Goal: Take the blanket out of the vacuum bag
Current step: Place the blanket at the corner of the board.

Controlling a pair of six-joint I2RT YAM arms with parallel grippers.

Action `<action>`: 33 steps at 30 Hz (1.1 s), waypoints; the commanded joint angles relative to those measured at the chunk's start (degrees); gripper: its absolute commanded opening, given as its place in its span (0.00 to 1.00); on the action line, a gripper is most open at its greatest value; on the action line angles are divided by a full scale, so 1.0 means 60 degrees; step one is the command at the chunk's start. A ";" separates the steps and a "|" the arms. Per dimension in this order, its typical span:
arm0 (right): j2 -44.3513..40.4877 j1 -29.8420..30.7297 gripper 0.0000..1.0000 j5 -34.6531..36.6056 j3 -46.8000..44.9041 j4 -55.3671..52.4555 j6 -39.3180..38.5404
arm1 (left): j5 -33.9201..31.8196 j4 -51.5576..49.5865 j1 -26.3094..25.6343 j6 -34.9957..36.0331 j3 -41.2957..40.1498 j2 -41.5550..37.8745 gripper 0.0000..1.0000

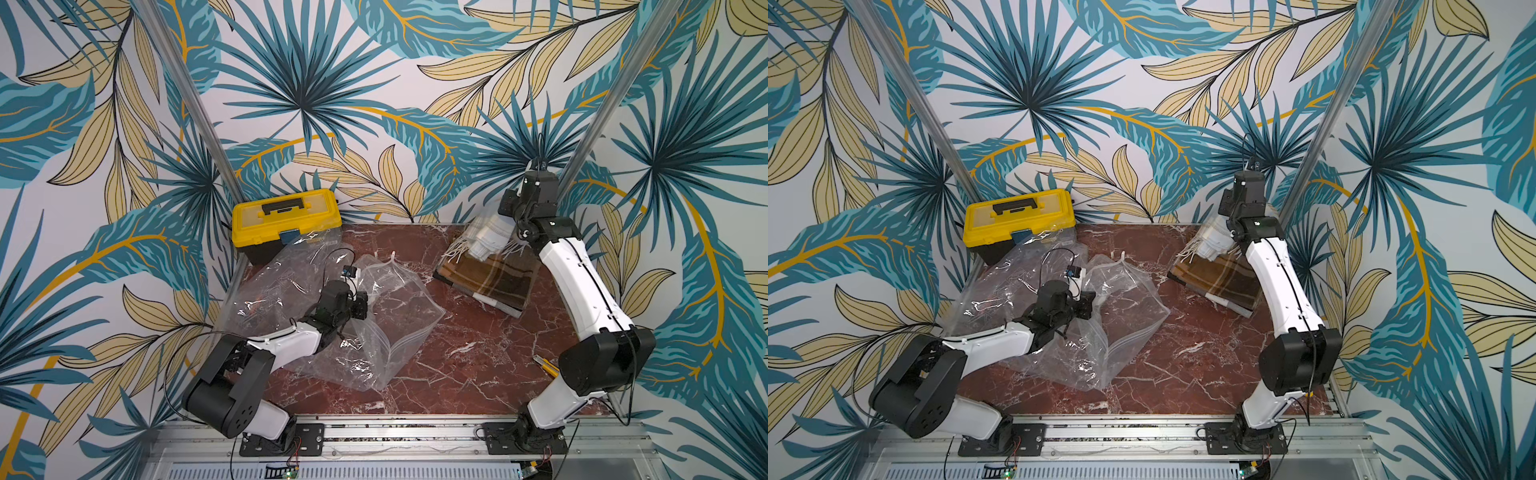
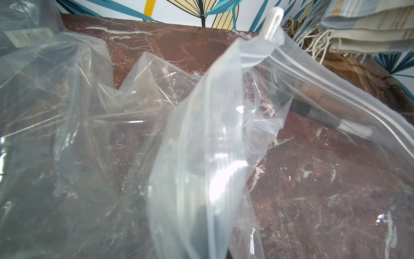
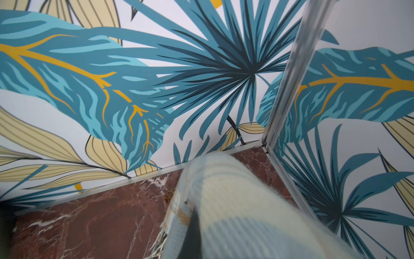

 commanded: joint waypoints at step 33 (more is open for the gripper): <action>-0.2039 -0.1166 0.00 0.2613 -0.5372 0.0171 0.0807 | 0.0461 0.0153 0.0088 -0.0094 -0.0149 0.0189 0.00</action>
